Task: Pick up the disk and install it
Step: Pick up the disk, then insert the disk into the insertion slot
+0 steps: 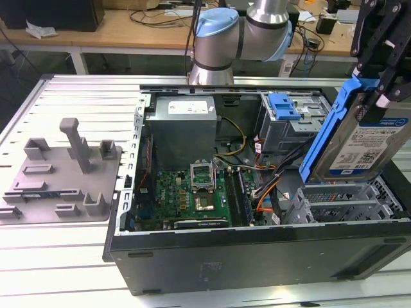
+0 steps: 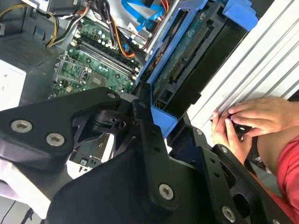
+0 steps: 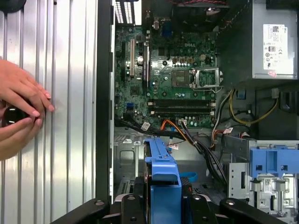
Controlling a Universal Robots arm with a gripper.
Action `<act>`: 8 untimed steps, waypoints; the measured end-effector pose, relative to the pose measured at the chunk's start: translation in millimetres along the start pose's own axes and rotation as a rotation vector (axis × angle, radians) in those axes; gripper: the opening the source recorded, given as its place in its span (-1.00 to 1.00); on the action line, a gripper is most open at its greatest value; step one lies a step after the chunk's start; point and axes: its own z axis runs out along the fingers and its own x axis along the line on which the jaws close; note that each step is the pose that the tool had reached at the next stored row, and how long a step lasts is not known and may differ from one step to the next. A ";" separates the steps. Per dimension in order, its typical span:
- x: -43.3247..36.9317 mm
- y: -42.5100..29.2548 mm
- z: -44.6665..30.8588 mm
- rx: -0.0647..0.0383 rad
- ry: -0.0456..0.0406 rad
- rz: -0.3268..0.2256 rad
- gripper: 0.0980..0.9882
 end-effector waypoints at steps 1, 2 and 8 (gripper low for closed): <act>0.0 0.0 0.0 0.000 0.0000 0.000 -0.39; 0.0 0.0 -0.1 0.000 0.0002 0.000 -0.39; 0.0 -0.3 -0.1 0.000 0.0001 0.000 -0.39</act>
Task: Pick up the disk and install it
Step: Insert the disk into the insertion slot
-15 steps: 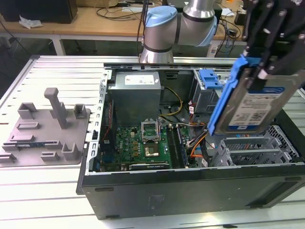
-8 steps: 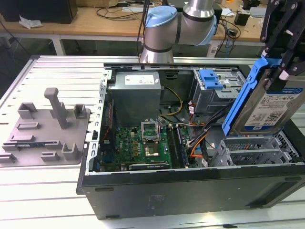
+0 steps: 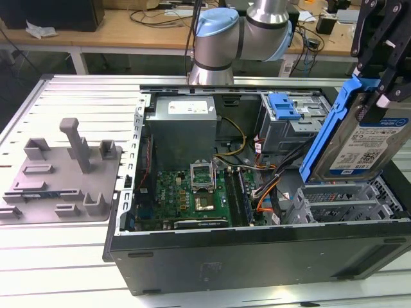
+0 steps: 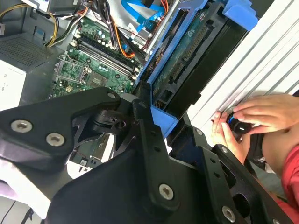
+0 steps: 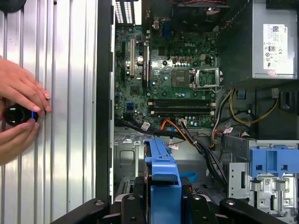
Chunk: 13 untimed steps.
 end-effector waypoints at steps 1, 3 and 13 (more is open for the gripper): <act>0.0 0.0 0.0 0.000 0.0000 0.000 -0.39; 0.0 -0.1 0.0 0.000 0.0000 0.000 -0.39; 0.2 -14.3 0.4 0.000 -0.0001 0.000 -0.39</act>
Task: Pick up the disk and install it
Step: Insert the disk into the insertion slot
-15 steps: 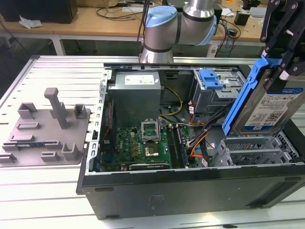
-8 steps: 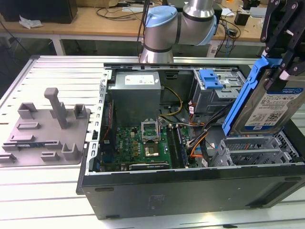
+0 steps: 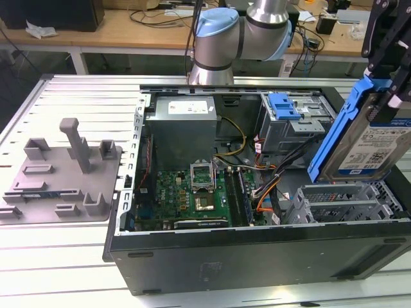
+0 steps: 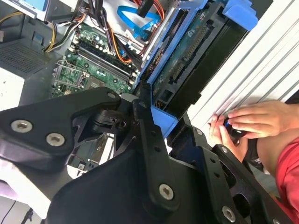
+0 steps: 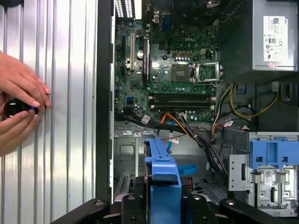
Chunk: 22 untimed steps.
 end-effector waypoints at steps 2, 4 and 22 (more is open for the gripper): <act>0.0 -1.1 0.2 0.000 0.0000 0.000 -0.39; 0.0 -1.0 0.2 0.000 0.0001 0.000 -0.39; 3.5 -0.4 2.0 0.000 0.0004 -0.021 -0.39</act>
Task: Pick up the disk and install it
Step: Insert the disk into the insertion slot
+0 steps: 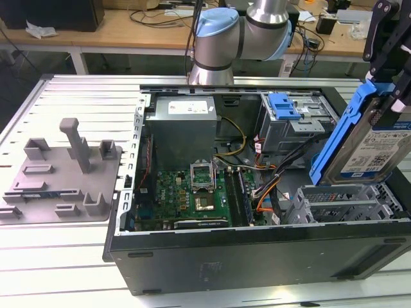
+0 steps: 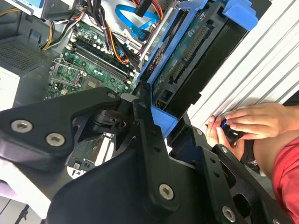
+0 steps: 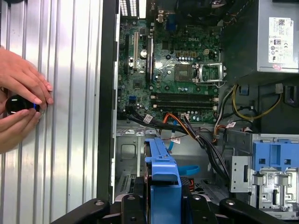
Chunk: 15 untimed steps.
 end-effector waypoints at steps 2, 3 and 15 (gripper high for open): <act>0.0 -0.1 1.9 0.000 -0.0002 0.000 -0.39; 0.0 -0.1 2.7 0.000 -0.0002 0.000 -0.39; 0.2 -0.3 8.1 0.000 -0.0002 0.000 -0.39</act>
